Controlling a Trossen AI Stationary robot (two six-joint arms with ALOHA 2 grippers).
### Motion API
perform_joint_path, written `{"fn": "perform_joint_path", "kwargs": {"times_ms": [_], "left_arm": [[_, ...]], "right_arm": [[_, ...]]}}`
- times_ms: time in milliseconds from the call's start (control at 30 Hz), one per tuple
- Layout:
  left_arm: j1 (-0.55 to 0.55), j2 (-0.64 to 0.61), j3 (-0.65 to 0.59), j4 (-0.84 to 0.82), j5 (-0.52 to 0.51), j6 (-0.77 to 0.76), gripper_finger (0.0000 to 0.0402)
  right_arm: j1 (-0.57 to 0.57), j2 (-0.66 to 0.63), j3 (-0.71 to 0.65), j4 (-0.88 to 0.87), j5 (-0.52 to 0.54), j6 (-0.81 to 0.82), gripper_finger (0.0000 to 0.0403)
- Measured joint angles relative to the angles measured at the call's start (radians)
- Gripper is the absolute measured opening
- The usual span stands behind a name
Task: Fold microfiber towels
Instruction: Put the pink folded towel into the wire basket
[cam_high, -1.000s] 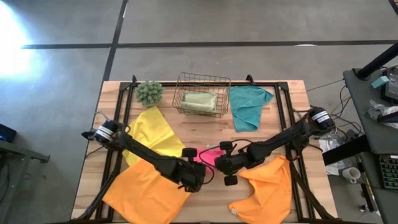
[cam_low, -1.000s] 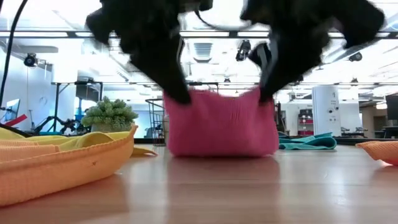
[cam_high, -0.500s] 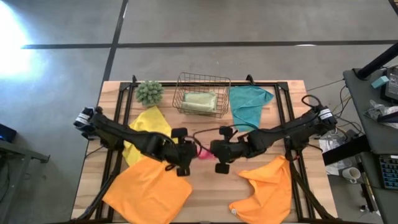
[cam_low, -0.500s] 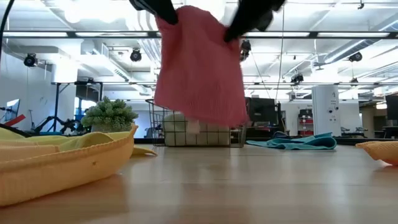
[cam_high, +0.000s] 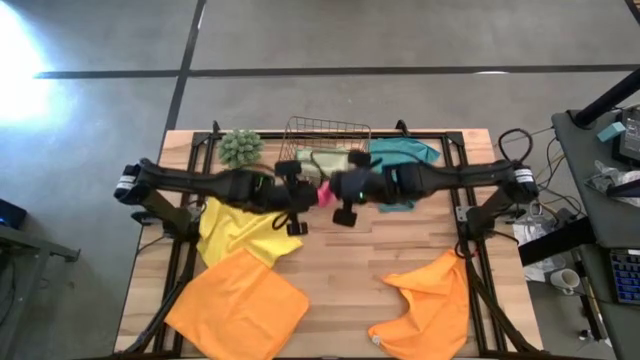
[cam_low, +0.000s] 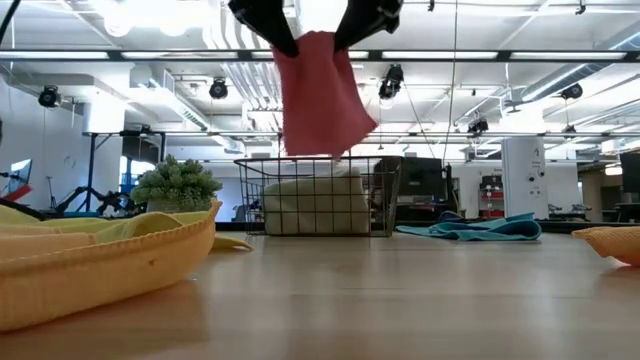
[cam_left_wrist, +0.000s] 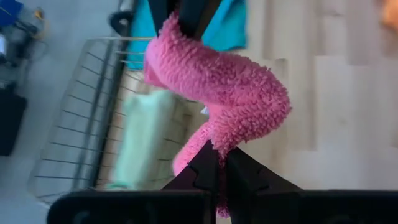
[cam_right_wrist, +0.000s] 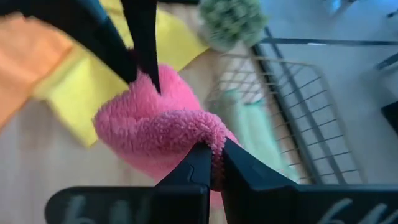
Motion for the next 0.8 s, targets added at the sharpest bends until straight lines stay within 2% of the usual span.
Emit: {"fn": "perform_joint_path", "kwargs": {"times_ms": [267,500,633,800], "left_arm": [[0.154,-0.001,0.09,0.002,-0.006,0.241,0.0],[0.35,0.0,0.085,0.03,0.014,0.429,0.0],[0.455,0.03,0.082,0.064,0.092,0.494,0.0],[0.546,0.107,0.082,0.11,0.117,0.504,0.0]], "right_arm": [[-0.149,0.004,0.074,0.03,-0.028,-0.116,0.0009],[-0.302,0.074,0.074,0.105,-0.108,-0.169,0.0009],[-0.382,0.131,0.074,0.132,-0.174,-0.183,0.0009],[-0.463,0.204,0.073,0.148,-0.23,-0.2,0.0008]]}}
